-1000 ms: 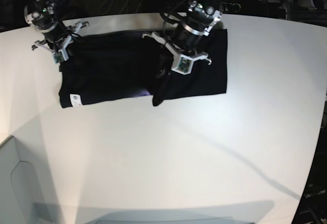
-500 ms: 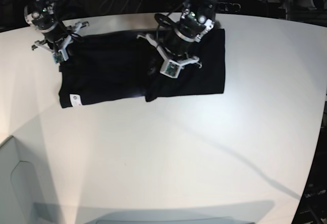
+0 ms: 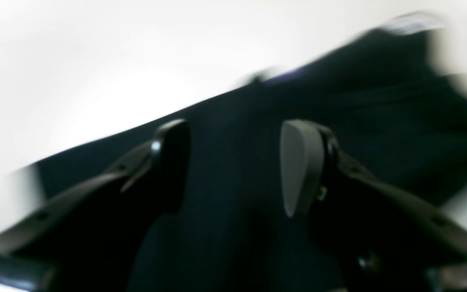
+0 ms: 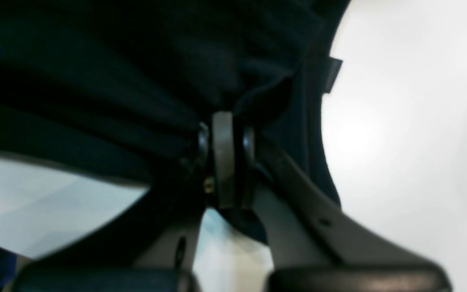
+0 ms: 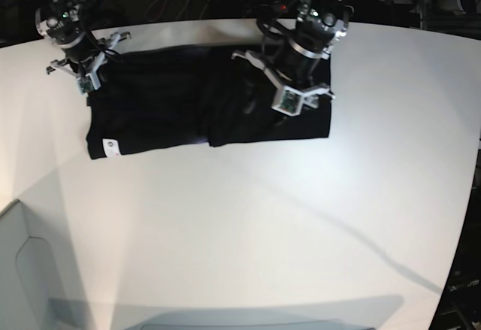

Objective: Fold the T-shirt properly
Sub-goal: 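Fold the strip end held by the left gripper over toward the right gripper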

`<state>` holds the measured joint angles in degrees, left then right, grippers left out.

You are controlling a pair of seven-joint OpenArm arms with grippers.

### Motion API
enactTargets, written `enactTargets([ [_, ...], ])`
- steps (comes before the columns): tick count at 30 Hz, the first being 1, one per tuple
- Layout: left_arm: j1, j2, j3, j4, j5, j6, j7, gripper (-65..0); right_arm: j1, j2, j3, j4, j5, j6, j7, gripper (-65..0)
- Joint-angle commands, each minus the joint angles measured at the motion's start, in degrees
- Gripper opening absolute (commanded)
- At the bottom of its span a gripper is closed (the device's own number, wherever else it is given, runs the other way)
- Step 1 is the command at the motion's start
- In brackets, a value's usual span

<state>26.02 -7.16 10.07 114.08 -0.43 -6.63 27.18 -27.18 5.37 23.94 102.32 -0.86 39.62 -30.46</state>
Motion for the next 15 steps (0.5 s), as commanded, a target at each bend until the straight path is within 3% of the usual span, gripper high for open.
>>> enactTargets([
  [1,0.92,0.08,-0.88,1.04,-0.85,-0.71,-1.73,-30.8,-0.21,0.3,0.19,0.67,-0.24,0.38,-0.62,-65.0],
  [7,1.63,-0.01,-1.85,-0.46,-0.85,-1.32,-1.11,-30.8,0.94,0.3,0.1,0.4,-0.24,0.38,-0.62,-65.0],
  [12,0.66,-2.12,8.09,-4.68,-0.85,-1.32,-1.11,-30.8,0.94,0.3,0.1,0.75,-0.24,0.38,-0.71,-65.0],
  [15,-1.98,-2.2,12.75,-7.58,-0.58,-1.32,-1.11,-30.8,1.03,0.3,0.45,1.02,-0.24,0.38,-0.71,-58.2],
])
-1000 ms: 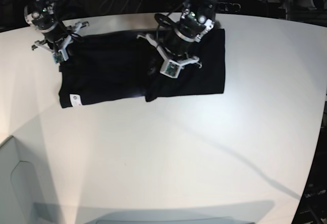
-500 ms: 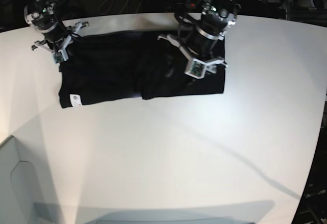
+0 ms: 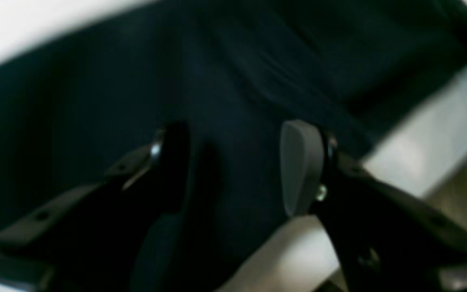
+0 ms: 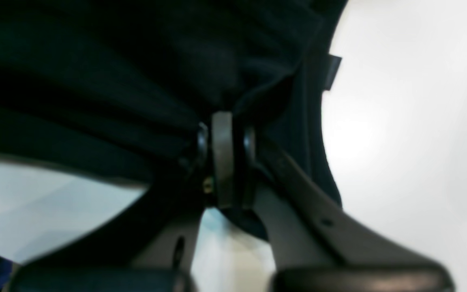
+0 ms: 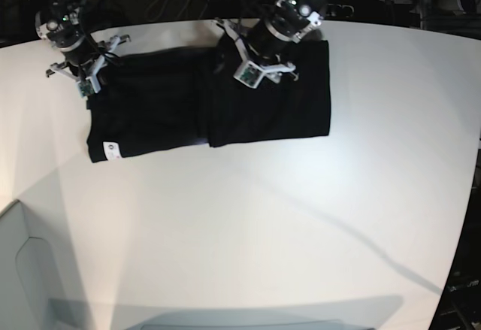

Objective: Fold the T-shirt properly
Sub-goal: 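Fold the strip end held by the left gripper over toward the right gripper, then fold the strip end held by the right gripper over onto the stack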

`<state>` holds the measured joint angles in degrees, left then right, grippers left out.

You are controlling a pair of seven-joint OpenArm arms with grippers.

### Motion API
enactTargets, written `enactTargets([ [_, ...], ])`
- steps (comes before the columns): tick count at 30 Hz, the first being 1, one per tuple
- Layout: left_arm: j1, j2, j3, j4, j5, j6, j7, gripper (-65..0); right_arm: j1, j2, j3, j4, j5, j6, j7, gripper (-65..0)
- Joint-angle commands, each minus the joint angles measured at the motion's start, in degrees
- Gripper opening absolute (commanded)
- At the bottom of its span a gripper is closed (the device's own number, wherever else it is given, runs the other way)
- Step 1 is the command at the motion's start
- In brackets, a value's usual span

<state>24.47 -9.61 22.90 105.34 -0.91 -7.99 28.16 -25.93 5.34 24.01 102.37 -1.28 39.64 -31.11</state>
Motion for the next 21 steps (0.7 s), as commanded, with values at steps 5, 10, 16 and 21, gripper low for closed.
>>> enactTargets([
  [5,-1.3,0.24,0.53,1.34,-0.28,0.3,-2.18,-30.8,-0.84,0.15,0.91,6.78,0.36,0.36,-0.05,-40.7],
  [10,-0.86,-0.2,-2.1,8.46,-0.28,0.47,-2.18,-30.8,2.24,-3.81,5.84,8.62,0.27,0.36,0.04,-30.6],
  [16,0.89,0.07,-15.91,10.48,-0.37,0.12,-2.18,-30.8,6.64,-5.56,9.0,5.98,0.27,0.36,-0.05,-28.1],
  [21,2.56,0.07,-29.09,10.05,-4.5,0.03,-2.18,-30.7,8.92,-5.56,9.35,1.68,0.18,0.36,-0.05,-28.1],
])
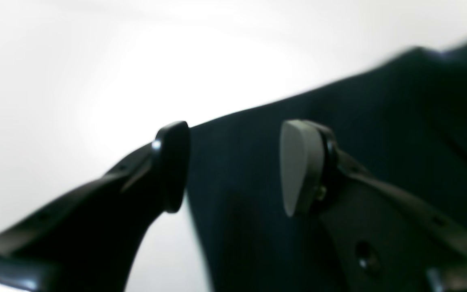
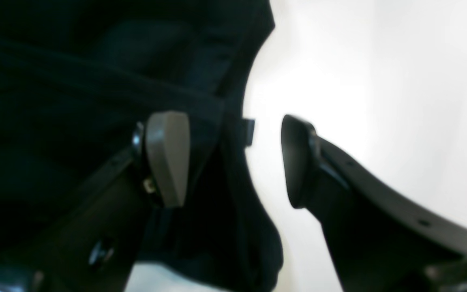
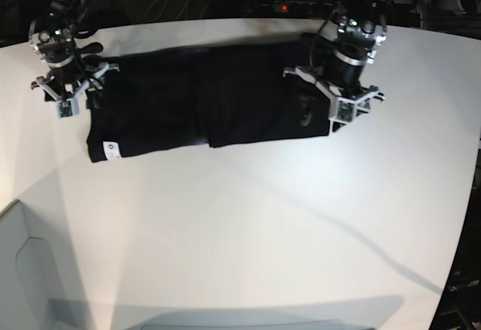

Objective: Fold the T-shirt properly
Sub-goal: 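Fold the strip end held by the right gripper over onto the stack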

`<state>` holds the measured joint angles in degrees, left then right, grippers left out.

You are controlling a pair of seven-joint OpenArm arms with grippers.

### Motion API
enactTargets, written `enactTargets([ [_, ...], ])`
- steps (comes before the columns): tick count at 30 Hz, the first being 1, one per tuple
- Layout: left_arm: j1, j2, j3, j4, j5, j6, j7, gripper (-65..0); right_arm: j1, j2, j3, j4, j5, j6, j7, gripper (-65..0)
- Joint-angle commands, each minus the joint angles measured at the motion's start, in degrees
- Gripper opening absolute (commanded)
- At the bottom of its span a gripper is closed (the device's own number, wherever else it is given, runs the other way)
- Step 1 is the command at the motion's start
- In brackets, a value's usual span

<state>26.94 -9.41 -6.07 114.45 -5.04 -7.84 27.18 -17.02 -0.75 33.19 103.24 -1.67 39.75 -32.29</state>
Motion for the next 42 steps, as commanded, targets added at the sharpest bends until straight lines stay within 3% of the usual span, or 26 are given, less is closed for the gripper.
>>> enactTargets([
  [1,0.45,-0.13,-2.68,0.93,-2.39,-0.12,-1.2,-30.7,0.36,0.53,0.17,0.36,0.57,0.25,1.13,-28.1],
  [5,0.53,-0.3,-12.0,-1.62,-12.68,-0.12,-1.11,-30.7,1.5,0.45,0.0,-2.54,0.57,0.25,1.13,-28.1],
  [8,0.09,-0.66,-13.5,-6.89,-16.9,-0.12,-1.11,-30.7,1.94,0.45,-0.09,-5.26,0.57,0.25,1.13,-28.1],
  [19,-5.18,-0.04,-10.59,-18.76,-17.69,0.14,-1.11,-30.7,1.76,0.71,-0.18,-10.98,0.57,0.25,1.13,-29.2],
  [22,-5.53,-0.04,-8.75,-19.03,-17.34,0.32,-1.29,-30.7,1.76,1.85,-0.27,-13.7,0.57,0.25,1.13,-36.8],
  [28,-6.59,0.57,-6.81,-18.85,-17.25,0.41,-1.38,-30.7,1.85,2.03,0.08,-15.99,0.57,0.25,1.13,-65.0],
  [36,-8.78,1.72,-6.55,-18.94,-17.25,0.41,-1.11,-30.7,1.41,1.5,0.26,-6.58,0.75,0.25,1.13,-65.0],
  [42,-9.22,2.33,-4.53,-18.94,-17.16,0.41,-1.11,-30.7,1.32,-2.1,1.05,4.41,0.75,0.25,1.13,-65.0],
])
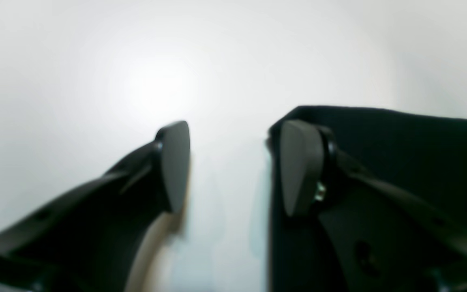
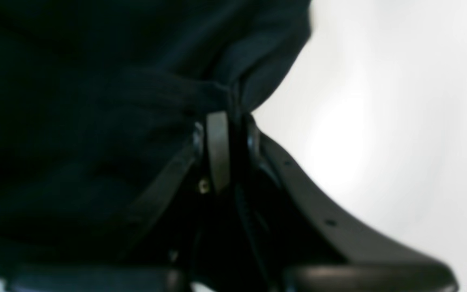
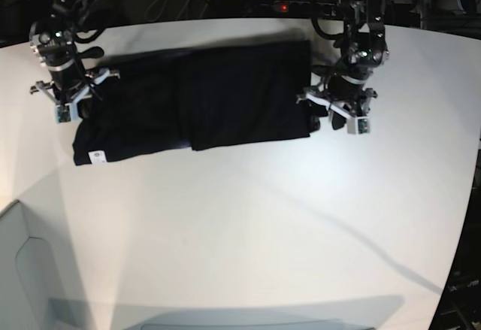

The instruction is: Fold the T-shirt properly

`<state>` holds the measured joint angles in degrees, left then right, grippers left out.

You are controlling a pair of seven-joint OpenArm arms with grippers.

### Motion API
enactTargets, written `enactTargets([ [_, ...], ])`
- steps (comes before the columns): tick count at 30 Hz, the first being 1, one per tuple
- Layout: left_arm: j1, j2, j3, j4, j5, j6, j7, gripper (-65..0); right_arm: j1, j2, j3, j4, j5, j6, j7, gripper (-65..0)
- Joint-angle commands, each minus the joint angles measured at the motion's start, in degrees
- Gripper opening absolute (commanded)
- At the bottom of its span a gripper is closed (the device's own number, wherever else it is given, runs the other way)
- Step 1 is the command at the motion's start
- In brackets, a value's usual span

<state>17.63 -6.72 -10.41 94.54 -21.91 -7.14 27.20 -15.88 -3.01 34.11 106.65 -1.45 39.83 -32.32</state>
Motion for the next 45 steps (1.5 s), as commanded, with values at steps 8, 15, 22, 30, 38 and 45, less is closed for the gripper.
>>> enactTargets([
  [8,-0.09,-0.09,2.02,-0.17,-0.29,-0.29,-1.31,-30.7,-1.48,-4.42,-2.5,9.7,0.62,0.17,1.59,-65.0],
  [15,-2.29,1.84,1.93,-4.92,-0.29,-0.2,-1.14,-30.7,-2.19,-5.99,-10.68,9.96,0.79,0.17,1.68,-65.0],
  [22,-2.29,1.67,1.93,-4.92,-0.29,-0.2,-1.14,-30.7,-4.12,-5.99,-26.5,10.05,10.11,0.17,1.24,-65.0],
  [30,-1.85,1.58,1.67,-4.56,-0.29,-0.2,-1.14,-30.7,-6.41,-1.52,-46.55,9.61,10.02,0.17,1.24,-65.0],
  [38,-1.67,1.58,1.67,-4.3,-0.29,-0.2,-1.14,-30.7,-5.97,2.96,-52.61,5.13,9.94,0.17,1.59,-65.0],
  [45,0.97,1.49,-1.06,1.59,-0.46,-0.2,-1.05,-30.4,-3.07,2.79,-52.44,-0.15,9.94,0.17,1.77,-65.0],
])
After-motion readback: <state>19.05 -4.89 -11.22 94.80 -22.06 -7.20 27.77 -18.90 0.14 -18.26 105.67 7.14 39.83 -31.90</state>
